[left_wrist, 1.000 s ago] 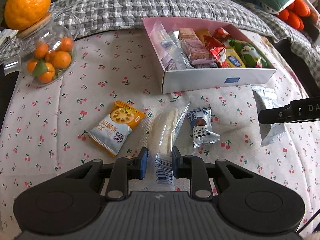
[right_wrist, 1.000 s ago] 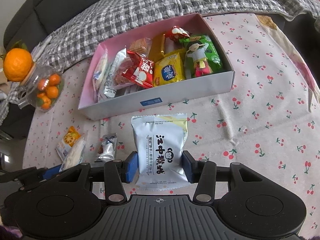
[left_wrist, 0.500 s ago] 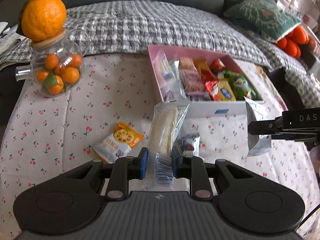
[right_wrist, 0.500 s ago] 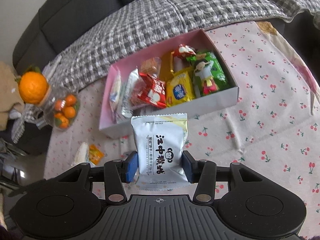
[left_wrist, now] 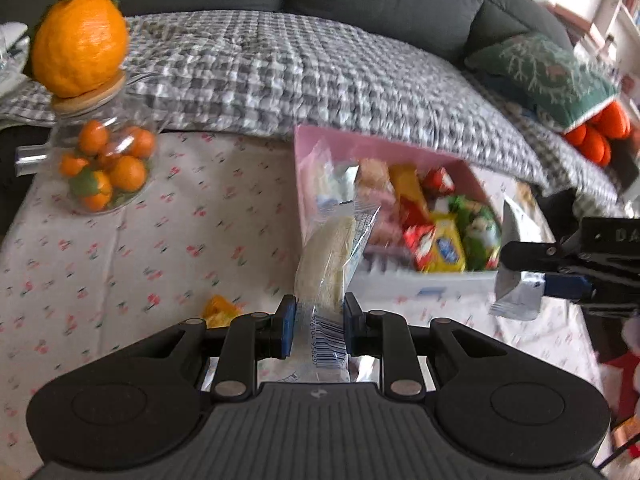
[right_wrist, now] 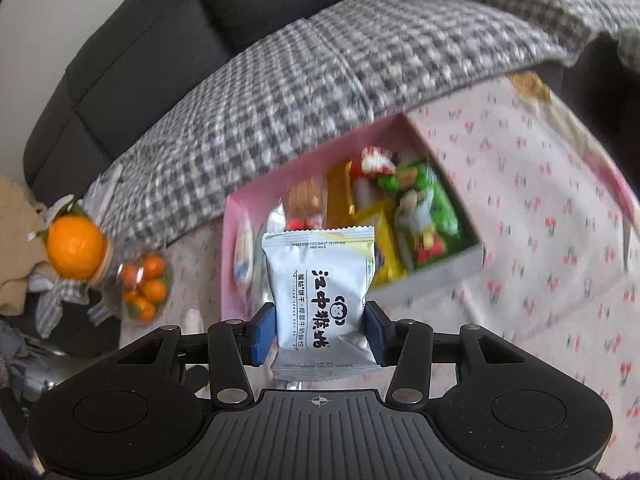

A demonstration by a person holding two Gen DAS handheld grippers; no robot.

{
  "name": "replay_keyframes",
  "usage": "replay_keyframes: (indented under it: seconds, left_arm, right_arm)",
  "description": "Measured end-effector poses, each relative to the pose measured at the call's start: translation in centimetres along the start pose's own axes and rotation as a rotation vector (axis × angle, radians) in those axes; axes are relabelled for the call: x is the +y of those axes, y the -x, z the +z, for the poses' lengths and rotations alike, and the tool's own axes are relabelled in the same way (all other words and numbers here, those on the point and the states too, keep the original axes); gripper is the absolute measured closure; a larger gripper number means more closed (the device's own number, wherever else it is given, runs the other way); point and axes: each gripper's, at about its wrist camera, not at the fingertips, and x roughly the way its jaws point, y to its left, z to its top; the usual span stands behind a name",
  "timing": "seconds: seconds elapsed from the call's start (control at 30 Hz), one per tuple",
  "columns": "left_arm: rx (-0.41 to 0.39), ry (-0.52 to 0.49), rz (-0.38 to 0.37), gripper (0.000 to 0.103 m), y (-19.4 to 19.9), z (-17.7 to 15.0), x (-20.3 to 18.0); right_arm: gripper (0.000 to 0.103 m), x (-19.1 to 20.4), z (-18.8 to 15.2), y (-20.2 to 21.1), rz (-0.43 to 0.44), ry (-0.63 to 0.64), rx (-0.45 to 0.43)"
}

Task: Organize snacks
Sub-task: 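Carry both packets over the box, lower them in and open both tools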

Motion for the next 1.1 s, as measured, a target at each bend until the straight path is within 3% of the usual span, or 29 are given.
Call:
replay_keyframes:
  seconds: [0.3, 0.5, 0.9, 1.0, 1.07, 1.1]
  left_arm:
    - [-0.048, -0.037, 0.037, 0.082, -3.7, 4.3, -2.3]
    - [-0.058, -0.053, 0.059, 0.081, -6.7, 6.0, -3.3]
    - [-0.055, -0.119, 0.127, 0.081, -9.9, 7.6, -5.0]
    - [-0.068, -0.133, 0.14, 0.075, -9.7, 7.4, -5.2]
    - [-0.081, -0.151, 0.169, 0.054, -9.8, 7.6, -5.5]
    - [-0.091, -0.162, 0.178, 0.05, -9.6, 7.5, -5.6]
  right_arm:
    - [0.057, -0.2, 4.6, -3.5, -0.007, -0.013, -0.06]
    - [0.057, -1.2, 6.8, -6.3, 0.053, -0.007, -0.076]
    - [0.054, -2.4, 7.7, -9.5, 0.111, -0.025, -0.078]
    - [0.052, -2.7, 7.8, -9.6, 0.113, -0.045, -0.086]
    - [0.042, -2.8, 7.8, -9.6, 0.114, -0.057, -0.079]
    - [0.038, -2.8, 7.8, -9.4, 0.121, -0.061, -0.078]
